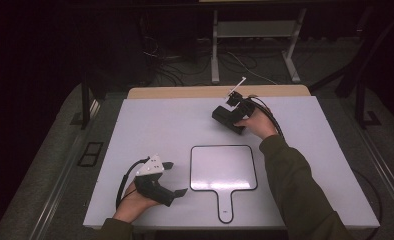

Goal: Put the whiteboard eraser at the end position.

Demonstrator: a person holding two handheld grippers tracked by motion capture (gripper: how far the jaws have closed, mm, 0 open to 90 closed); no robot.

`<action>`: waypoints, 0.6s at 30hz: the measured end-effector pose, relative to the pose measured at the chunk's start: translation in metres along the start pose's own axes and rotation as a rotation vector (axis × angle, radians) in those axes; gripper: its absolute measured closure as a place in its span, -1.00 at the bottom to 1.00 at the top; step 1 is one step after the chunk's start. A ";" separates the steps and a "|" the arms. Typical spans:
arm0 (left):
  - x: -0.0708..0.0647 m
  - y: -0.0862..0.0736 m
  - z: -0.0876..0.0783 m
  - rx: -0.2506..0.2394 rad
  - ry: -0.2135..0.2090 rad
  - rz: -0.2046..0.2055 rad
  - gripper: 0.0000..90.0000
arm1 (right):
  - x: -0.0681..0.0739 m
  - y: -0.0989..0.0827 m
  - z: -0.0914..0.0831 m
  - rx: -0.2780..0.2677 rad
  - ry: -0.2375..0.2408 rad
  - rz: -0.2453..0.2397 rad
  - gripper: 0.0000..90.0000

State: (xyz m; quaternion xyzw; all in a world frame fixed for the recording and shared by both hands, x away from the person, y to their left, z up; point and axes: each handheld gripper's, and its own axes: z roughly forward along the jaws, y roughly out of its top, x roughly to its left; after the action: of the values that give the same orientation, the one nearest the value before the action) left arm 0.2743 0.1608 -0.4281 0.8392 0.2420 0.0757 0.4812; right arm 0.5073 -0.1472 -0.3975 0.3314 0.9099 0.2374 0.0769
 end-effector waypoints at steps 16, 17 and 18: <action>0.001 0.000 0.001 0.001 -0.006 -0.003 -1.00 | -0.007 -0.003 0.028 0.035 -0.023 -0.028 -0.15; 0.001 0.000 0.001 0.002 -0.006 -0.002 -1.00 | -0.006 -0.003 0.027 0.034 -0.025 -0.029 -0.15; 0.001 0.000 0.001 0.001 -0.006 -0.003 -1.00 | -0.006 -0.003 0.027 0.031 -0.031 -0.032 -0.15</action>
State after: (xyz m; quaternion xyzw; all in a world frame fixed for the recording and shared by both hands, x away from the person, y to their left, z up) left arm 0.2754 0.1604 -0.4289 0.8393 0.2418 0.0726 0.4814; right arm 0.5177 -0.1427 -0.4227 0.3215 0.9173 0.2170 0.0897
